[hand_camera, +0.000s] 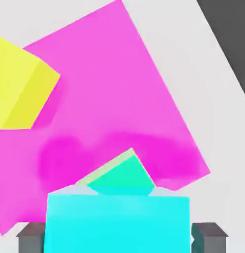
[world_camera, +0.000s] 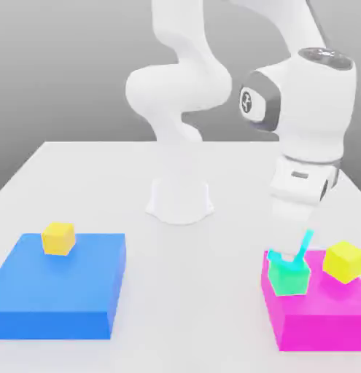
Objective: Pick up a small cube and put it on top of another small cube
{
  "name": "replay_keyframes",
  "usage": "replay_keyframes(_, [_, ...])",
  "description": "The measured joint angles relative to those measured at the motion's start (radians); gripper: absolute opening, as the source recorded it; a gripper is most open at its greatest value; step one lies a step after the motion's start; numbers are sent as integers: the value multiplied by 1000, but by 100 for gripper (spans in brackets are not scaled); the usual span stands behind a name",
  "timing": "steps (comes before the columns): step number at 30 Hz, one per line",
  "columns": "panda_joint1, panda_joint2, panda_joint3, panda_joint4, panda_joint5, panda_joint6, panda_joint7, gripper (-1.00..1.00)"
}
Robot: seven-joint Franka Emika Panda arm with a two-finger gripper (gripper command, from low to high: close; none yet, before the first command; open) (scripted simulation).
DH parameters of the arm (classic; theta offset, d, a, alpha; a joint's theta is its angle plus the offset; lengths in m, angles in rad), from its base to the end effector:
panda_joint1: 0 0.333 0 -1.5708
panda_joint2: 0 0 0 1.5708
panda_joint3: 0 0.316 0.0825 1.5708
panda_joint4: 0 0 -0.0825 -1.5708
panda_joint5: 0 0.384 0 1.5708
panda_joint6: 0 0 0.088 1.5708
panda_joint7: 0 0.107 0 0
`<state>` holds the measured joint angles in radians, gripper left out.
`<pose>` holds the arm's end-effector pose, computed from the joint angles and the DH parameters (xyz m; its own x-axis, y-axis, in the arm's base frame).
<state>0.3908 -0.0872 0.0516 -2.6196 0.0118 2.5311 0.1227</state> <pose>0.3887 0.1836 0.2801 0.9524 0.3049 -0.0017 0.3049 -0.9524 -0.0021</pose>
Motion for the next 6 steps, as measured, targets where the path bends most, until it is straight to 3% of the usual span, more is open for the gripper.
replay_keyframes(3, [0, 5, 0, -2, -3, 8, 2, 100])
replay_keyframes(6, [2, -74, -1, 22, 2, -94, -1, 100])
